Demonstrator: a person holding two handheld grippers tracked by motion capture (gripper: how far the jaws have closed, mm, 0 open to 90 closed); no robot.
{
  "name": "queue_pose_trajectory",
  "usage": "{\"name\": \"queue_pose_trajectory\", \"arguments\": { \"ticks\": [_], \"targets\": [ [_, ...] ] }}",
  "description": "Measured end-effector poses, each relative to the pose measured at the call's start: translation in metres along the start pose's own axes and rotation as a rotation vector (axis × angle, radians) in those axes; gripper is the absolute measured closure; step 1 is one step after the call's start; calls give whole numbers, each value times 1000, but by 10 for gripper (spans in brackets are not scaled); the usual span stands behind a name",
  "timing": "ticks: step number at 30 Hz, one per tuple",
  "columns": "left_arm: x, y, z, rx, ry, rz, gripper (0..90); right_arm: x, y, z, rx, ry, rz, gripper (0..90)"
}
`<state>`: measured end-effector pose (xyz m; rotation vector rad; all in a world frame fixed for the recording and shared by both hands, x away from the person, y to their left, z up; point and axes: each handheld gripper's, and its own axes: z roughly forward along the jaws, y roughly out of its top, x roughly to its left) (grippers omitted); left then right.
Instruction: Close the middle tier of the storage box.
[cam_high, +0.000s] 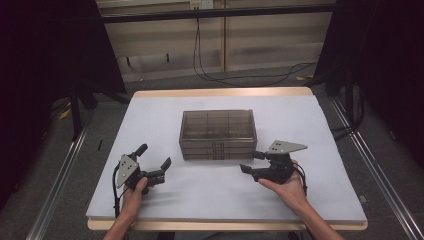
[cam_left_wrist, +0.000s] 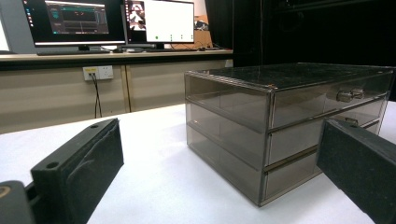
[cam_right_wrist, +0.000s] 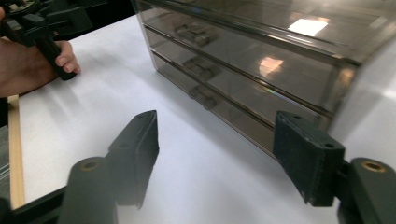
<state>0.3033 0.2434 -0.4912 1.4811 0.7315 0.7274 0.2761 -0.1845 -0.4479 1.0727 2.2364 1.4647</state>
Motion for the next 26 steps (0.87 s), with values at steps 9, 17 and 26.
{"name": "queue_pose_trajectory", "arguments": {
  "ticks": [9,17,26],
  "targets": [
    [0,0,0,0,-8,-9,9,-12,-9,-24,-3,-41,37,211],
    [0,0,0,3,-8,-4,8,-25,-22,-45,-18,-83,70,163],
    [0,0,0,3,-9,-4,9,-47,-39,-67,-46,-218,138,102]
  ]
}}
